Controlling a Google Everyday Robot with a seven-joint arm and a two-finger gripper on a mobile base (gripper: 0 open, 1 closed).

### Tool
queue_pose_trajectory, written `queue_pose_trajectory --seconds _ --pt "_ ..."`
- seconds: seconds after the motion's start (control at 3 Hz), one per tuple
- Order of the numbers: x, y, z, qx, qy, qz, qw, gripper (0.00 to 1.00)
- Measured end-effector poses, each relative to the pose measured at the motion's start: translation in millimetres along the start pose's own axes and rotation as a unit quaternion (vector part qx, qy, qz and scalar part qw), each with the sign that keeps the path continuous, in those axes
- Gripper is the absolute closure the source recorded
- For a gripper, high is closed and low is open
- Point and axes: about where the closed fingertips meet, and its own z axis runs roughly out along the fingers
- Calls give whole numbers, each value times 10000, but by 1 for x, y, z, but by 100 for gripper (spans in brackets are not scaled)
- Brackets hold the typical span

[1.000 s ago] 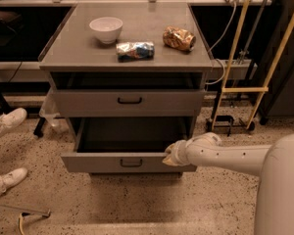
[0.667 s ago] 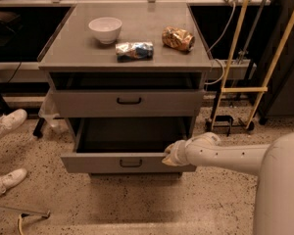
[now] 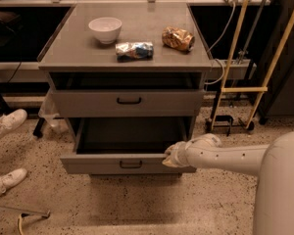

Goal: Open middle drawer

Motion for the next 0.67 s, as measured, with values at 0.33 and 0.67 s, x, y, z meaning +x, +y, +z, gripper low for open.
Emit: queue_pose_trajectory --seconds 0.33,0.67 --pt "4 6 -3 3 -5 39 10000 100" --pt "2 6 -3 4 -5 39 10000 100"
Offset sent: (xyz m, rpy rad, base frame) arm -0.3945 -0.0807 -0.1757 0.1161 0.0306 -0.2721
